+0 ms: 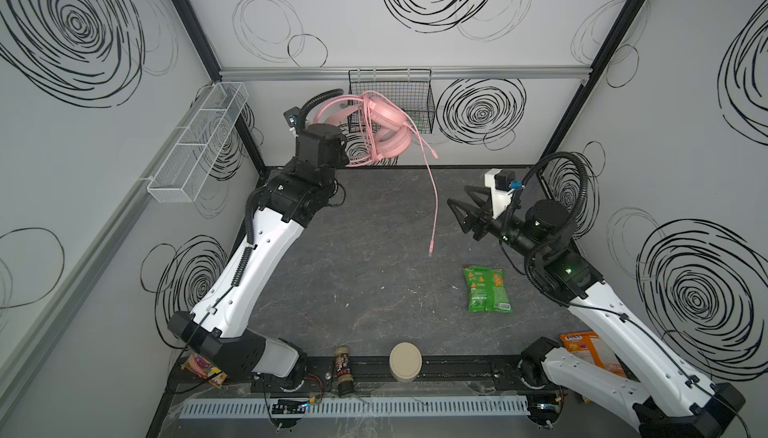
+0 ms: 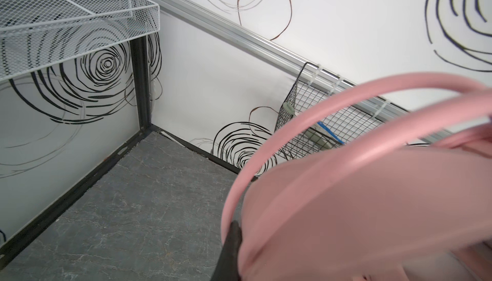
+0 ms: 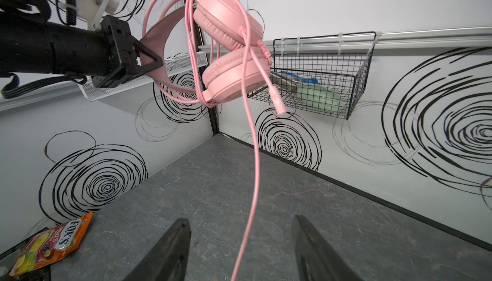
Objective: Wrap the headphones
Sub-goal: 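Open the right gripper and draw it back while the left gripper raises the headset, then reach the right gripper to the dangling pink cable end and grasp it, then pull the cable up toward the far corner with the right gripper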
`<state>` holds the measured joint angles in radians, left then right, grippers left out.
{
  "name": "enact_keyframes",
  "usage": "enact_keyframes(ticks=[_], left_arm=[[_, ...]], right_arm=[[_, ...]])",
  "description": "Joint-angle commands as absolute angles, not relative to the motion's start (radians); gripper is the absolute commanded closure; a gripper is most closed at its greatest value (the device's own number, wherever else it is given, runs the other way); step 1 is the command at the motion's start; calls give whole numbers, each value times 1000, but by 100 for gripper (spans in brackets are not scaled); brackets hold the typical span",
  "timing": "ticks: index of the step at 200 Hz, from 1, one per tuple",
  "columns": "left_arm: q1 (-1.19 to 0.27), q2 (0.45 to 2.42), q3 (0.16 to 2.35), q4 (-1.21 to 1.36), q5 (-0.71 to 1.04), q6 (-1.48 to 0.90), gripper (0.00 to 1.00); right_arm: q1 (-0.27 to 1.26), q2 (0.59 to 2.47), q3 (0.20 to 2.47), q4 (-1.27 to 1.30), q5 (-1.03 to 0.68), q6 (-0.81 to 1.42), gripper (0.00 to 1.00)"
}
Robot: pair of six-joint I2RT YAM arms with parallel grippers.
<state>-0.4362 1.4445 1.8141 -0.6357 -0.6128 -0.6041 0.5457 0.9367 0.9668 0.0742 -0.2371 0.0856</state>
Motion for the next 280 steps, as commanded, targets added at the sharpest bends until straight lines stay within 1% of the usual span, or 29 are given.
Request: enact_keyframes(ticks=[1, 20, 35, 77, 130, 178, 194, 202, 205, 222, 227, 280], left_arm=[[-428, 1394, 1906, -604, -522, -700, 100], [-428, 1409, 1943, -671, -485, -738, 100], [-432, 1401, 1931, -671, -460, -761, 100], [-451, 1401, 1957, -688, -458, -769, 100], [-451, 1421, 2002, -693, -397, -760, 100], [-451, 1443, 2037, -725, -343, -782, 100], [-451, 1436, 2025, -717, -337, -786, 100], [-450, 1436, 2024, -715, -334, -785, 100], [-451, 1436, 2025, -715, -334, -785, 100], [-450, 1437, 2028, -718, -337, -782, 100], [-449, 1437, 2026, -718, -340, -781, 100], [-439, 1418, 1932, -672, -409, -772, 100]], right_arm=[[531, 953, 966, 227, -325, 88, 35], [528, 986, 961, 264, -356, 66, 35], [528, 1013, 964, 290, -383, 63, 34], [528, 1068, 955, 372, -465, 95, 35], [529, 1117, 919, 470, -476, 138, 34], [545, 1179, 947, 500, -495, 137, 36], [558, 1203, 960, 495, -504, 132, 44], [564, 1211, 963, 499, -506, 132, 52], [567, 1214, 966, 499, -507, 131, 57], [582, 1222, 982, 479, -514, 115, 92], [586, 1223, 988, 467, -519, 110, 100], [661, 1154, 951, 393, -540, 100, 100]])
